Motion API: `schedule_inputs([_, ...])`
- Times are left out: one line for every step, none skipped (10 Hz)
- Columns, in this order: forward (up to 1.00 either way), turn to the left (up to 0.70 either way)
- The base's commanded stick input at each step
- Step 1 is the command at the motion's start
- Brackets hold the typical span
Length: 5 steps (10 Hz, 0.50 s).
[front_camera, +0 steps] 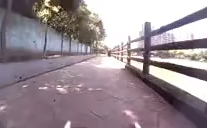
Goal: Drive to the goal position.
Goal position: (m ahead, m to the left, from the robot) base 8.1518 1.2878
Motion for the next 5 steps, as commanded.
schedule_inputs([0.7,-0.02])
schedule_inputs([0.7,-0.33])
schedule_inputs([0.7,-0.01])
schedule_inputs([0.7,0.0])
schedule_inputs([0.7,0.0])
